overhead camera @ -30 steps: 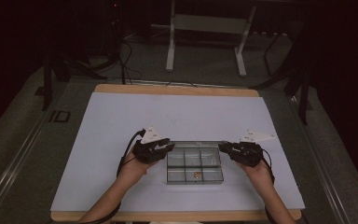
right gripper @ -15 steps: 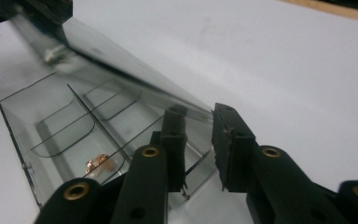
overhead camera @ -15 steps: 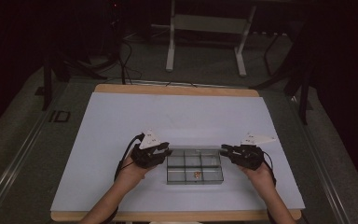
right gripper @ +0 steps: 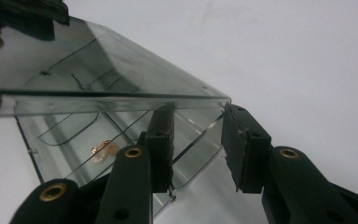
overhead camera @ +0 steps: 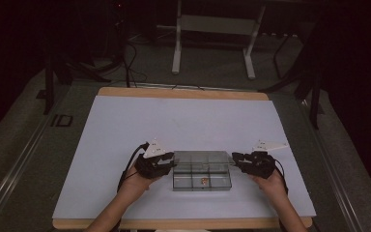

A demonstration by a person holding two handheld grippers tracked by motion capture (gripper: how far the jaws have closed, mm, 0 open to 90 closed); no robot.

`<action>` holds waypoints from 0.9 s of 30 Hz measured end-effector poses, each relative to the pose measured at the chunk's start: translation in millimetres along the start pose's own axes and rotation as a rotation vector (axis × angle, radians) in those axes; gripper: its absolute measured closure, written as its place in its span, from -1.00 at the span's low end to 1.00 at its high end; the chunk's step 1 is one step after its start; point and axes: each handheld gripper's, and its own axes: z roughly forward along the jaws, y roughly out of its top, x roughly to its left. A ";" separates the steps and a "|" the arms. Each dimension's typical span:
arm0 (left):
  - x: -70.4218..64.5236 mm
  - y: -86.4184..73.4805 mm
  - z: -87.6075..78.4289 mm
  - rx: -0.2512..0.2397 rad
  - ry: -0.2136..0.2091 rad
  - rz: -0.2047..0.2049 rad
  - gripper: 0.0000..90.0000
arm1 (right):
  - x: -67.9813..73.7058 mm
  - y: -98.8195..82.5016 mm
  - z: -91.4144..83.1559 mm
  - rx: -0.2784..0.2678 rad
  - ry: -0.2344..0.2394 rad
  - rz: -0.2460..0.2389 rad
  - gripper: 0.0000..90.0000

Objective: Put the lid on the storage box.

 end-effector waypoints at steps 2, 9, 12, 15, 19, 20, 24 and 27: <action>1.0 -1.7 0.6 0.002 -0.008 -0.016 0.39 | -1.9 -2.5 0.8 0.000 0.005 0.016 0.41; 1.0 -5.9 1.8 0.026 0.002 -0.016 0.31 | -3.8 -6.8 2.0 0.008 -0.001 0.021 0.35; -0.1 -8.2 1.8 0.033 0.007 -0.012 0.31 | -4.0 -8.6 1.8 0.009 -0.002 0.026 0.33; -0.3 -9.5 1.8 0.042 0.007 -0.001 0.28 | -3.2 -9.7 2.0 0.014 -0.009 0.017 0.32; 1.1 -10.5 2.3 0.056 0.014 -0.001 0.28 | -2.6 -11.5 2.8 0.016 -0.014 0.010 0.32; 1.3 -11.1 2.7 0.059 0.021 0.001 0.28 | -2.4 -12.0 3.3 0.016 -0.016 0.010 0.32; 2.7 -14.8 5.0 0.063 0.022 -0.009 0.28 | -1.6 -13.5 4.2 0.025 -0.030 0.002 0.31; 3.0 -16.6 4.9 0.056 0.024 -0.017 0.28 | -1.6 -14.8 4.3 0.031 -0.042 -0.007 0.31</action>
